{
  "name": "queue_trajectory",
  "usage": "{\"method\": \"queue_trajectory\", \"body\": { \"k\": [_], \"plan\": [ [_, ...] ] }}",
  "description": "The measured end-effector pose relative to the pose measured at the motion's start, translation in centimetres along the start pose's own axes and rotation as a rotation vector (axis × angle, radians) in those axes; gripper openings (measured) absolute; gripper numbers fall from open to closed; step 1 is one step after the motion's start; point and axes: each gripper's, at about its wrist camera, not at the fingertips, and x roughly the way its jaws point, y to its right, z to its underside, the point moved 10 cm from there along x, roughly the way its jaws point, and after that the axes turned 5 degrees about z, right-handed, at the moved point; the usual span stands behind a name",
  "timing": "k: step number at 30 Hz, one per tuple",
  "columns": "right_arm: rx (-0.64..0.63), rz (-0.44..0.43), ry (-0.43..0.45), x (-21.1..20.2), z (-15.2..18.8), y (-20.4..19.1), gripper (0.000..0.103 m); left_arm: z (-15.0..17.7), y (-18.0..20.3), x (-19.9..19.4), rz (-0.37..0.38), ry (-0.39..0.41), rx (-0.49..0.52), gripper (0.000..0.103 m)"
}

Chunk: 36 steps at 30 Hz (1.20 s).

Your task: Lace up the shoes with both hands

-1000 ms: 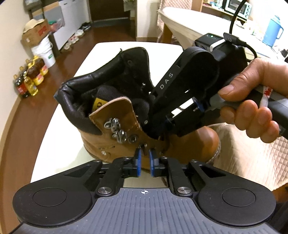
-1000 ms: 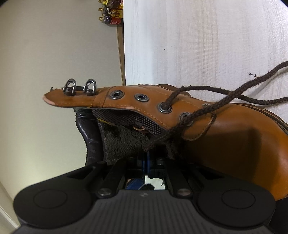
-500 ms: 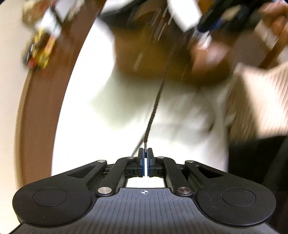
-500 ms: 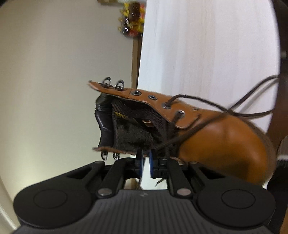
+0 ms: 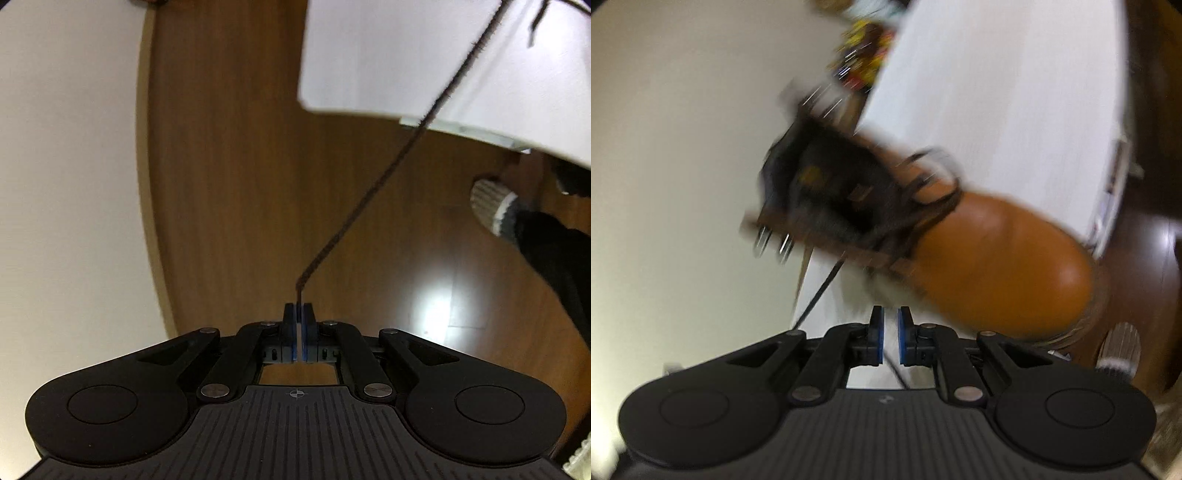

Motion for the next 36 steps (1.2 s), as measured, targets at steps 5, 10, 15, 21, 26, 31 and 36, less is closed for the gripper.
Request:
{"method": "queue_trajectory", "body": {
  "k": [5, 10, 15, 21, 26, 31, 36],
  "plan": [
    [-0.511, 0.132, -0.072, 5.9, 4.8, -5.6, 0.015, 0.2, -1.3, 1.6, -0.005, 0.031, 0.015, 0.002],
    [-0.863, 0.282, -0.072, 12.0, 6.4, -8.3, 0.016, -0.6, -1.8, 2.7, 0.026, 0.088, -0.002, 0.002],
    [-0.985, 0.34, -0.098, 14.8, 6.9, -8.2, 0.015, -2.5, -1.8, 2.6, 0.125, 0.177, -0.091, 0.005],
    [-0.972, 0.396, -0.124, 14.7, 7.2, -7.4, 0.002, -3.2, -1.4, 0.5, 0.204, 0.267, -0.137, 0.009],
    [-0.562, 0.288, -0.077, 10.3, 5.9, -7.2, 0.002, -6.3, 0.7, -5.7, 0.298, 0.456, -0.134, 0.01],
    [0.039, 0.103, 0.072, 3.2, 4.0, -4.2, 0.002, -11.5, 5.0, -14.9, 0.449, 0.713, -0.076, 0.016],
    [0.382, -0.059, 0.196, -0.7, 3.2, -1.5, 0.002, -15.5, 11.6, -22.1, 0.659, 0.879, 0.026, 0.019]
  ]
}}
